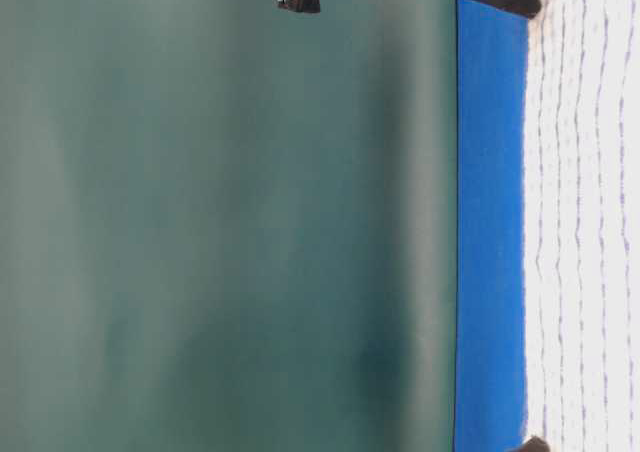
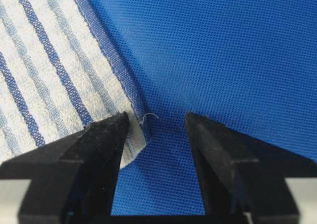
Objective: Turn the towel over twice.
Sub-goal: 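Pinch the far left and far right towel corners with both grippers, then lift the held corners up and pull them toward the far side, then swing the held edge over and lay the towel flat toward the near side, then open both grippers and withdraw them outward from the towel, then move both grippers back to the far corners of the towel, then pinch the far left and far right towel corners again, then lift the held corners up and pull them toward the far side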
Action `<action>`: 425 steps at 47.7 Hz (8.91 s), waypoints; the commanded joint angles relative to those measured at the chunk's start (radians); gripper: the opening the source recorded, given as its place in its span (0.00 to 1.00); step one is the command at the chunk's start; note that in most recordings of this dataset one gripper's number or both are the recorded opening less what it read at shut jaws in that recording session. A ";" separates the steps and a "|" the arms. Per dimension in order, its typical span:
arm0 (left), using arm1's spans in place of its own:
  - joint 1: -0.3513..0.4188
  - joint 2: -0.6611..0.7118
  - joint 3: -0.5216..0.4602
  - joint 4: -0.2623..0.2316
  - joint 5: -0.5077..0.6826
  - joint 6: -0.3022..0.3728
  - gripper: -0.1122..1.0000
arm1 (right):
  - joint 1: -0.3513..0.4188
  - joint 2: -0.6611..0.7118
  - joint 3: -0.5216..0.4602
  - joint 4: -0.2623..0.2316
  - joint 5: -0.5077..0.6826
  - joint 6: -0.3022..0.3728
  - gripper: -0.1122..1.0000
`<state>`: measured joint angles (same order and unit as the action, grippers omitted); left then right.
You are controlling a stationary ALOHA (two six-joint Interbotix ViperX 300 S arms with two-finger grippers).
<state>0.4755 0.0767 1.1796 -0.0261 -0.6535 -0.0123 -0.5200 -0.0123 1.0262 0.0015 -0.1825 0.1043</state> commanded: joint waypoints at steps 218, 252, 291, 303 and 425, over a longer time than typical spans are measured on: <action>-0.632 -0.565 -0.080 -0.003 0.609 -0.126 0.82 | 0.646 -0.380 -0.072 -0.255 0.331 0.534 0.67; -0.393 -1.034 0.175 -0.003 0.474 0.032 0.82 | 0.265 -0.844 0.222 -0.526 0.048 0.534 0.66; -0.167 -0.856 0.144 -0.003 0.379 0.026 0.82 | 0.104 -0.465 0.075 -0.509 0.034 0.548 0.66; -0.106 -0.623 0.101 -0.003 0.278 0.037 0.82 | 0.038 -0.242 -0.034 -0.517 0.104 0.534 0.66; 0.163 -0.580 -0.290 -0.003 0.399 0.242 0.14 | -0.225 -0.506 -0.287 -0.634 0.316 0.512 0.16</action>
<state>0.6335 -0.4617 0.9311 -0.0307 -0.2746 0.2286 -0.7563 -0.4755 0.7655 -0.6243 0.1335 0.6182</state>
